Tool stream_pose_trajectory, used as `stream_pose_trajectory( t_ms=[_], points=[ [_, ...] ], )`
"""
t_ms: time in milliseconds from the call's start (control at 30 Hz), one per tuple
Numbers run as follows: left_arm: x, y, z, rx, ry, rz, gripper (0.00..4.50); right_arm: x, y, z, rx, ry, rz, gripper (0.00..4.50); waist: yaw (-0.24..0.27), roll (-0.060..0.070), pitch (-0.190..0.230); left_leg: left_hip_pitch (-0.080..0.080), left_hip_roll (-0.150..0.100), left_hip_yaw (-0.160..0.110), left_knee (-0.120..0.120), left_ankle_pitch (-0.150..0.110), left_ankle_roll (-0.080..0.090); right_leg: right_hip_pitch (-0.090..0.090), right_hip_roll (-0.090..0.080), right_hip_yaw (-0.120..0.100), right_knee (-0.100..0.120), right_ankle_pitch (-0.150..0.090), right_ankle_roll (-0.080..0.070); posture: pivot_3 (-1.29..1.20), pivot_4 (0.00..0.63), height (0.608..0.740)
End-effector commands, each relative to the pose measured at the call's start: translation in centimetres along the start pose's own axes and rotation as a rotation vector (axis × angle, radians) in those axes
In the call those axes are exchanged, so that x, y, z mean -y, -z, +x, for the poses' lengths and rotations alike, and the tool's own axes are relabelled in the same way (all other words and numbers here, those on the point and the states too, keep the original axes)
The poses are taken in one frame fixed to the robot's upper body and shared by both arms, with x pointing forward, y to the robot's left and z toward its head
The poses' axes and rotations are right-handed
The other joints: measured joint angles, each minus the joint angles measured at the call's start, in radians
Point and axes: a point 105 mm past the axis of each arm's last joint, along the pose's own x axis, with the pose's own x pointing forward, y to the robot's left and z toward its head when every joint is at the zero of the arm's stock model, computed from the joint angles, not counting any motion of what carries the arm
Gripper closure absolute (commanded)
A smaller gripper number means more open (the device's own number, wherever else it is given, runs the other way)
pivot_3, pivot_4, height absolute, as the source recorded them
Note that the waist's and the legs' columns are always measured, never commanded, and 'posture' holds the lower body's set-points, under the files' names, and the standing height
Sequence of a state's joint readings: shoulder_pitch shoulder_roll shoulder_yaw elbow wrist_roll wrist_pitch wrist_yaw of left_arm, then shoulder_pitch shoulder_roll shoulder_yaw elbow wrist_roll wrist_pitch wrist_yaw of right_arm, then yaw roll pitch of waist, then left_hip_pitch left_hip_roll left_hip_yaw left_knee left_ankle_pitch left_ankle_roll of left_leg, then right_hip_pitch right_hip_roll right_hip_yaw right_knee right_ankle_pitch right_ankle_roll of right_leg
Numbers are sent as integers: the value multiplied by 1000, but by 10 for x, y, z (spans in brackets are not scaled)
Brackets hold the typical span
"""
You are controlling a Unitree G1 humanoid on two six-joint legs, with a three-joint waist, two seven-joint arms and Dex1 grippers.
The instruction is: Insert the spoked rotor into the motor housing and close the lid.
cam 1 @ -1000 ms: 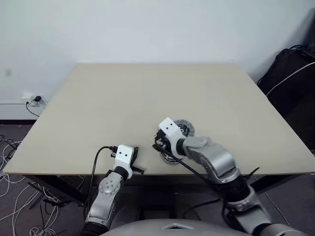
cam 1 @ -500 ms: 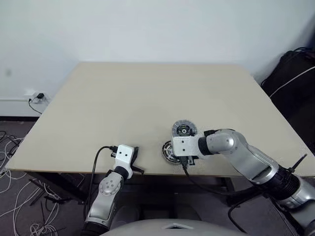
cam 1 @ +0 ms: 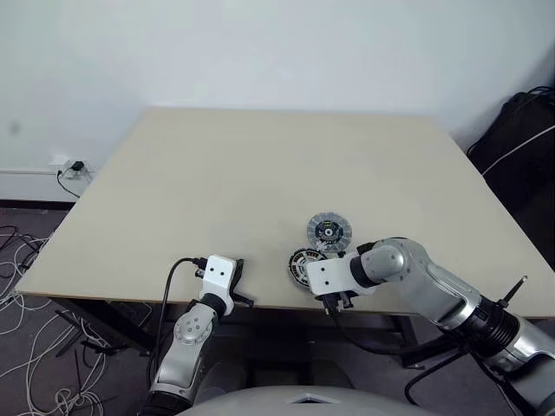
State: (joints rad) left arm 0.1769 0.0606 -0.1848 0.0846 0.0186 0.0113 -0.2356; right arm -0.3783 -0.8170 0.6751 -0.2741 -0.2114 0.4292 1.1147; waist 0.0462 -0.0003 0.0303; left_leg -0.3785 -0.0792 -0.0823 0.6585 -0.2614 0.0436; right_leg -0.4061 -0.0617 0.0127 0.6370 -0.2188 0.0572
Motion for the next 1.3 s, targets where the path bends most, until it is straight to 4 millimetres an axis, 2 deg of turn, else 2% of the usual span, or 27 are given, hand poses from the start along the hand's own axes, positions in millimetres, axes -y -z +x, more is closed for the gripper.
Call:
stream_pose_trajectory(
  t_ms=[33, 267, 333, 500, 733, 967, 1100, 1167, 1300],
  points=[
    [1, -10, 2, 44, -3, -4, 4500, 5, -3, 0, 6, 18, -13, 2586, 0, 0, 0, 0, 0, 0, 0, 0, 0, 0, 0, 0, 0, 0, 0, 0, 0, 740],
    [1, -10, 2, 45, -5, -10, 4500, 7, 7, 10, -39, 24, 27, 2586, 1, 0, 0, 0, 0, 0, 1, 0, 0, 0, 0, 0, 0, 0, 0, 0, 0, 740],
    [1, -10, 2, 44, -7, -11, 4500, 10, 7, 11, -39, 46, 46, 2971, 0, 0, -1, 0, 0, 0, 1, 0, 0, 1, 0, 0, 0, 0, 0, 0, 0, 740],
    [0, -10, 2, 44, -12, -11, 4500, 14, 11, 14, -62, 76, 67, 4352, -3, -2, -2, 1, 0, 0, 3, 0, 0, 2, 0, 0, 2, 0, 0, 0, 0, 740],
    [0, -9, 2, 43, -10, -9, 4500, 27, 6, 12, -25, 168, 154, 4391, -11, -2, -1, 8, 1, 0, 4, 0, 0, 9, 0, 0, 2, -1, -3, 0, 0, 740],
    [1, -8, 2, 41, -11, -12, 4500, 42, -4, 8, 70, 293, 452, 4391, -15, -2, 0, 9, 2, 1, 4, 0, -1, 9, 0, 0, 5, -1, -3, 0, 0, 740],
    [2, -7, 1, 37, -10, -15, 4500, 43, -14, 9, 126, 333, 669, 4391, -9, -2, 0, 4, 1, 1, 4, 0, -1, 3, 0, 0, 5, 1, 0, 0, 0, 740],
    [2, -7, 0, 36, -9, -16, 4500, 41, -18, 9, 135, 334, 730, 4392, -7, -1, 0, -2, 1, 1, 4, 0, -1, -4, 0, 0, 5, 2, -2, 0, 0, 740],
    [3, -6, 0, 33, -6, -17, 4500, 36, -28, 7, 155, 324, 832, 4393, -5, -1, 0, -2, 1, 1, 2, -2, -1, -5, 0, 0, 4, 4, -8, 0, 0, 740]
  ],
)
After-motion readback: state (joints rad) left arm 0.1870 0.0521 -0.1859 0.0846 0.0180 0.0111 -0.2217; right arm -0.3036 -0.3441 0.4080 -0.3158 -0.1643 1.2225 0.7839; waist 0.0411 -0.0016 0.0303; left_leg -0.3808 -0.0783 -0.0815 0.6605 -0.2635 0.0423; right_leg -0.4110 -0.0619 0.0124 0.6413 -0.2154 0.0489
